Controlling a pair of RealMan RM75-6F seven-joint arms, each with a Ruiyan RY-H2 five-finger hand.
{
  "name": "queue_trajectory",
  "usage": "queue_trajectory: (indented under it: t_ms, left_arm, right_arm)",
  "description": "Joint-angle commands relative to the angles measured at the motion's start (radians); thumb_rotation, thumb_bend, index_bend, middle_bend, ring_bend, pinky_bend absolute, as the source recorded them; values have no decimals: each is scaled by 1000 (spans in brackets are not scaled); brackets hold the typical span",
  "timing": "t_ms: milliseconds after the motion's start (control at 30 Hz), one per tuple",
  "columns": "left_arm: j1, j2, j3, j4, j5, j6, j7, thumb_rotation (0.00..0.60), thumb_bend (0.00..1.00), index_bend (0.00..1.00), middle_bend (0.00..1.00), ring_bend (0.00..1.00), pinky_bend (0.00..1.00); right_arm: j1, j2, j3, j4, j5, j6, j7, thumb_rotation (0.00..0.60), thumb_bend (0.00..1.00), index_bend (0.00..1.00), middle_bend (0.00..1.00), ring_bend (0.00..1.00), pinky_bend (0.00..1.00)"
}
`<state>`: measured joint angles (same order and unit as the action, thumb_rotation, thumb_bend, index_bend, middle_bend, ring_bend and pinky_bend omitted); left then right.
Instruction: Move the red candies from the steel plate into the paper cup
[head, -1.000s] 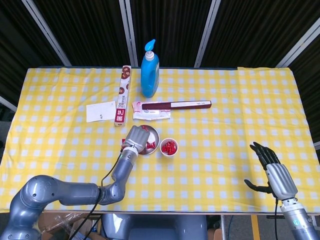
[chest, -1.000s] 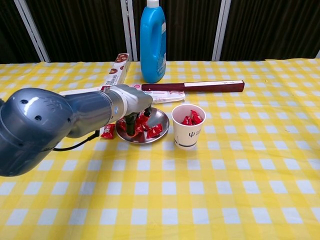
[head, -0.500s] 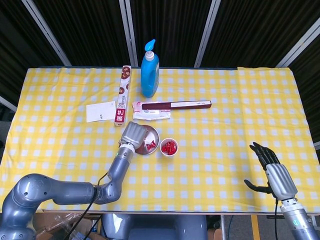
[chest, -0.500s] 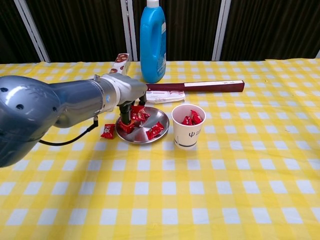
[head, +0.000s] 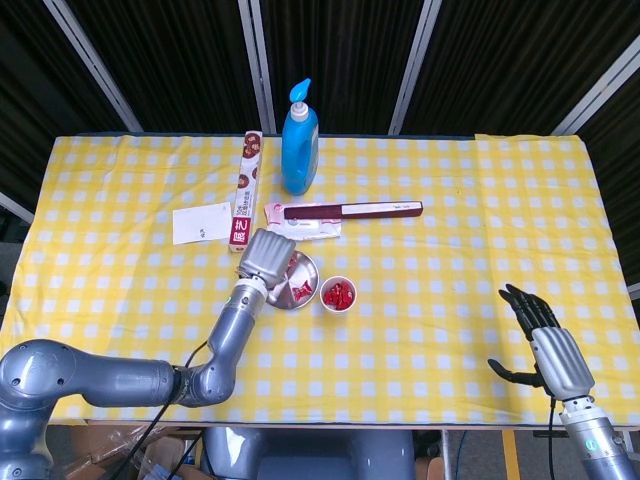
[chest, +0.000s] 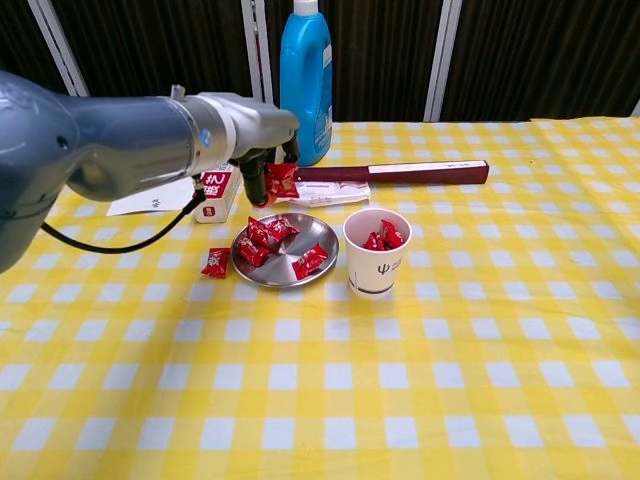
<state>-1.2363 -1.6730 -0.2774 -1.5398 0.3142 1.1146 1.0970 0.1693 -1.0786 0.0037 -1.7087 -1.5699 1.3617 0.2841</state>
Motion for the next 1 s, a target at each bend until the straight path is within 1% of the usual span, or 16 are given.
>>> queue_trajectory:
  t_ms: [33, 133, 533, 767, 900, 1000]
  left_arm:
    - [-18, -7, -17, -6, -2, 0, 0, 600, 442, 484, 761, 881, 967]
    - [-42, -32, -34, 0, -1, -5, -3, 600, 442, 482, 761, 881, 967]
    - [-121, -138, -65, 64, -5, -22, -3, 600, 442, 477, 760, 881, 967]
    - [-137, -163, -63, 78, -7, -23, -7, 600, 432, 459, 754, 881, 967]
    - [-140, -170, -56, 81, -9, -20, -6, 600, 390, 424, 747, 881, 967]
    - [-140, -177, -54, 83, -11, -22, -11, 600, 372, 421, 746, 881, 967]
  right_arm:
    - [1, 0, 0, 0, 0, -1, 1, 600, 277, 0, 0, 0, 0]
    - [1, 1, 1, 0, 0, 0, 4, 600, 277, 0, 0, 0, 0]
    - [0, 5, 1, 2, -5, 3, 22, 600, 277, 0, 0, 0, 0]
    - [0, 6, -1, 1, -10, 5, 23, 600, 277, 0, 0, 0, 0]
    - [0, 6, -1, 1, -8, 4, 23, 600, 277, 0, 0, 0, 0]
    - [0, 6, -2, 0, -10, 4, 21, 600, 277, 0, 0, 0, 0]
